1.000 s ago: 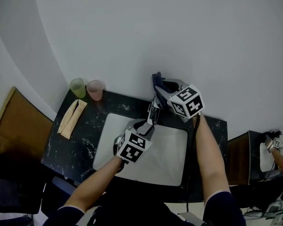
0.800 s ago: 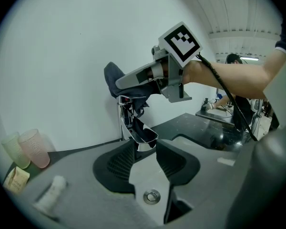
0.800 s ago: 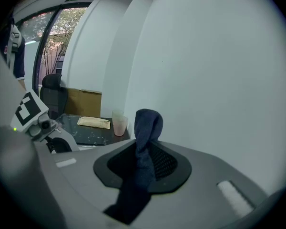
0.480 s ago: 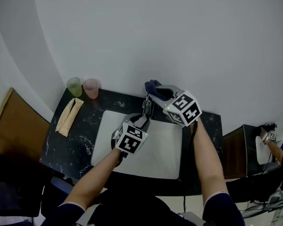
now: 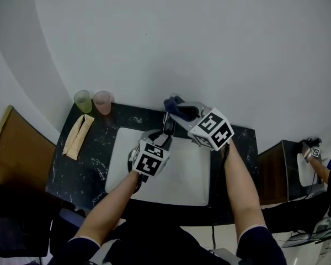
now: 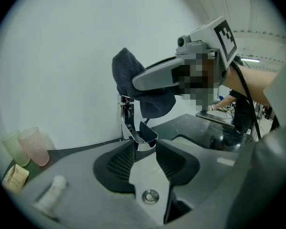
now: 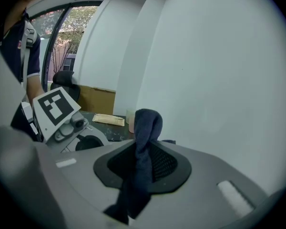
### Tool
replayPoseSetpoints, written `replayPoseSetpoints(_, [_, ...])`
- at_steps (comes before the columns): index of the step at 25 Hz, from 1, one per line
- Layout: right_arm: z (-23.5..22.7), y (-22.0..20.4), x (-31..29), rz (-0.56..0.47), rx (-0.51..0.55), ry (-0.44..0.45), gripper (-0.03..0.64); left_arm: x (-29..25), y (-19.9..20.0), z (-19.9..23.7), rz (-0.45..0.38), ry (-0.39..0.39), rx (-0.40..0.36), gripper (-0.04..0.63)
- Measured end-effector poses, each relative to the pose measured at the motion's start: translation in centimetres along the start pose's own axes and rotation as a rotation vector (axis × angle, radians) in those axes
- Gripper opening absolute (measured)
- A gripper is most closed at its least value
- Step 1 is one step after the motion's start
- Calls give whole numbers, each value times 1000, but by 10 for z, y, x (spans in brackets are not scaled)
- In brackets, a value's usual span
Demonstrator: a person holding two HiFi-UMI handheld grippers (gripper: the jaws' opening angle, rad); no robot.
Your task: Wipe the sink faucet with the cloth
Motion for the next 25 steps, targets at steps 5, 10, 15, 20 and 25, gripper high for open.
replayPoseSetpoints(5, [-17, 2, -9, 15, 2, -1, 81, 3, 4, 0, -6, -5, -14, 141])
replayPoseSetpoints(10, [-41, 0, -19, 33, -15, -24, 81, 4, 2, -2, -6, -11, -14, 141])
replayPoseSetpoints(15, [-64, -5, -31, 48, -56, -82, 81, 2, 3, -1, -2, -10, -15, 141])
replayPoseSetpoints(20, [-70, -6, -35, 55, -82, -145, 81, 3, 3, -2, -2, -14, -17, 141])
replayPoseSetpoints(25, [-56, -5, -32, 49, -74, -127, 80, 0, 3, 1, 14, -20, -11, 143])
Point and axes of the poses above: the fingertips, and each gripper's own axes: x backward along the fingers, z to its left, y out of its top, the point moved 10 cm from there along x, backward along the fingers, and after that the axes turned 7 degrees about x, right-handed, at the moved point
